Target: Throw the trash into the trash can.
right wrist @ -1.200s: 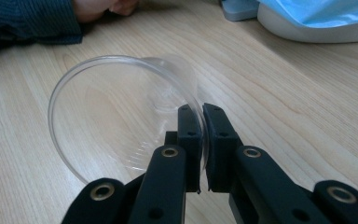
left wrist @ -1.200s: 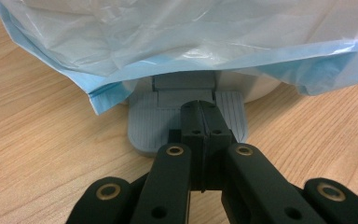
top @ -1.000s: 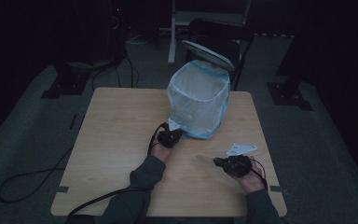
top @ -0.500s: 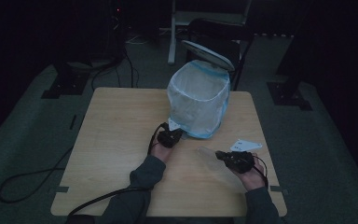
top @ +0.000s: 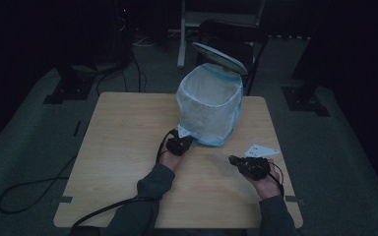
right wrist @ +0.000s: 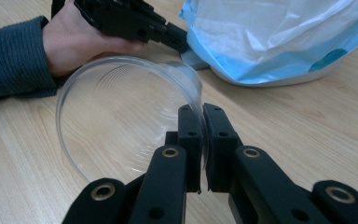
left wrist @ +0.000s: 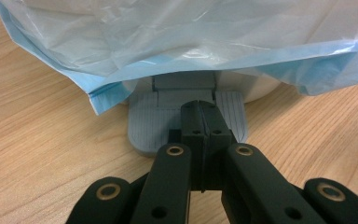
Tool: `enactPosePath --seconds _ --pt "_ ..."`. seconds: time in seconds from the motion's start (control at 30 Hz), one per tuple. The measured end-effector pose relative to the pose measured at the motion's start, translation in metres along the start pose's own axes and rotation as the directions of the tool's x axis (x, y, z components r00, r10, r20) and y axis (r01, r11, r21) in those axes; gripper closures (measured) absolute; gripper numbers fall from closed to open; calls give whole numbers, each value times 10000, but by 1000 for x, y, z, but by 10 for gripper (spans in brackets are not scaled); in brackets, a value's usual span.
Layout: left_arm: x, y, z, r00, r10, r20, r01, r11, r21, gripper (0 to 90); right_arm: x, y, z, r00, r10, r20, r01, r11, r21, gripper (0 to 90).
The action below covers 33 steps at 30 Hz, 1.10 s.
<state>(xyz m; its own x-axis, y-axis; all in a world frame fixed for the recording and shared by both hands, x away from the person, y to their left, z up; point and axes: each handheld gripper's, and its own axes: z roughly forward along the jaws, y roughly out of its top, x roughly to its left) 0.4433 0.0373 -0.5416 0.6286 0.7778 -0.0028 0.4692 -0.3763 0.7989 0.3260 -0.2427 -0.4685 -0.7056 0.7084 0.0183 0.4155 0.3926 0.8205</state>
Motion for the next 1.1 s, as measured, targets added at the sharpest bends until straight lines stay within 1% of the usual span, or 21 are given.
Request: enactPosePath --seconds 0.27,0.6,0.77,1.1 --pt "0 0 0 10000 0 -4 0 10000 -2 900 -3 7 -6 10000 48 -13 -48 9996 -280 867" --pt "0 0 0 10000 2 -2 -2 10000 -3 900 -2 17 -12 9999 -146 -33 144 9986 -519 868" --pt "0 0 0 10000 23 -22 -23 10000 0 900 -1 21 -16 9999 -152 -70 147 9976 -678 868" --pt "0 0 0 10000 26 -38 -26 10000 7 900 0 31 -22 9995 -319 -78 310 9950 -947 868"
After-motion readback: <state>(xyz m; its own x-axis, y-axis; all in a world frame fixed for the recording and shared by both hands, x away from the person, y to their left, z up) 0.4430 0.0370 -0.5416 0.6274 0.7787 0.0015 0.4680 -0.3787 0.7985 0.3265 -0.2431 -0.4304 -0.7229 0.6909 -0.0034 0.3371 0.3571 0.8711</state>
